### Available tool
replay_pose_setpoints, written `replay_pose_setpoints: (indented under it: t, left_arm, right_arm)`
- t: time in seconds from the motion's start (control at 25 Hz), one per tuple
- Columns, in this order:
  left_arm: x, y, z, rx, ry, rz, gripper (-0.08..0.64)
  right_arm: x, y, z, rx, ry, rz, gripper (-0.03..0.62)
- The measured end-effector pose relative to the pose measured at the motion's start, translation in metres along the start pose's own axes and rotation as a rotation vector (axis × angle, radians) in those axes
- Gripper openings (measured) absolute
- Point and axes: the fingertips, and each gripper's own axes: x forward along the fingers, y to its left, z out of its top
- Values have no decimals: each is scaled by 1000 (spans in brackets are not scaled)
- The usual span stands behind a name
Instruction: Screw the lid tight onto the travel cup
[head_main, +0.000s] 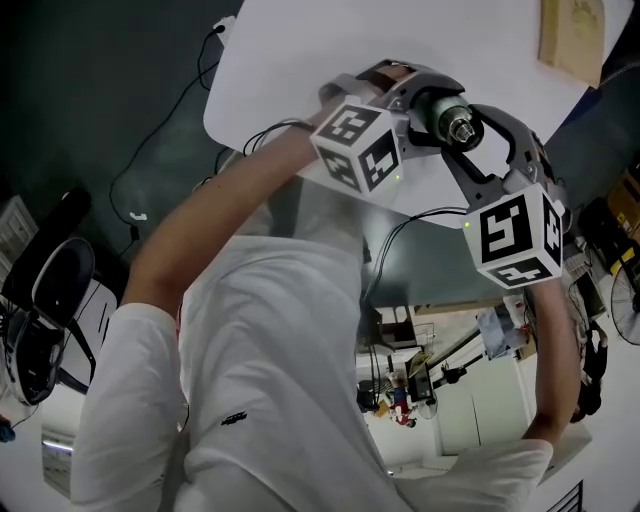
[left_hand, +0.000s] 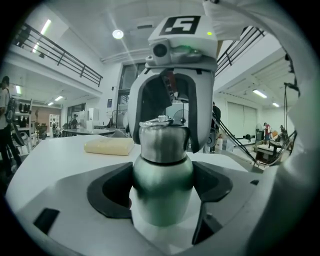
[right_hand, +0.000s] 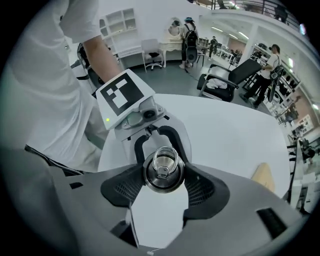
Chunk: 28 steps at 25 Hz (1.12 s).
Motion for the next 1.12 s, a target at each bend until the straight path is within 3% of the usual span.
replay_pose_setpoints:
  t: [0.24, 0.28, 0.48, 0.68, 0.84, 0.88, 0.96, 1.08, 1.12]
  left_arm:
    - [1, 1, -6, -34, 0, 11, 348]
    - [0, 0, -8, -45, 4, 14, 348]
    - [-27, -2, 10, -10, 21, 71, 348]
    - [-53, -5, 30, -57, 27, 95, 348]
    - [-93, -5, 63, -71, 23, 128, 344]
    - [-103, -6, 72, -70, 32, 143, 309]
    - [-121, -10, 85, -64, 61, 178, 119]
    - [-144, -16, 107, -105, 78, 228, 21]
    - [-153, -17, 114, -138, 76, 246, 18]
  right_arm:
    - [8, 1, 2, -10, -34, -43, 254]
    - [11, 4, 4, 7, -40, -36, 286]
    - [-9, 13, 11, 116, -118, -55, 310]
    - [-41, 22, 6, 249, -203, -96, 310]
    - [-81, 30, 16, 433, -372, -210, 310]
    - [-91, 32, 17, 490, -421, -238, 310]
    - [-110, 36, 14, 596, -486, -308, 308]
    - [-137, 42, 7, 717, -548, -428, 304]
    - [-146, 45, 5, 756, -571, -466, 282]
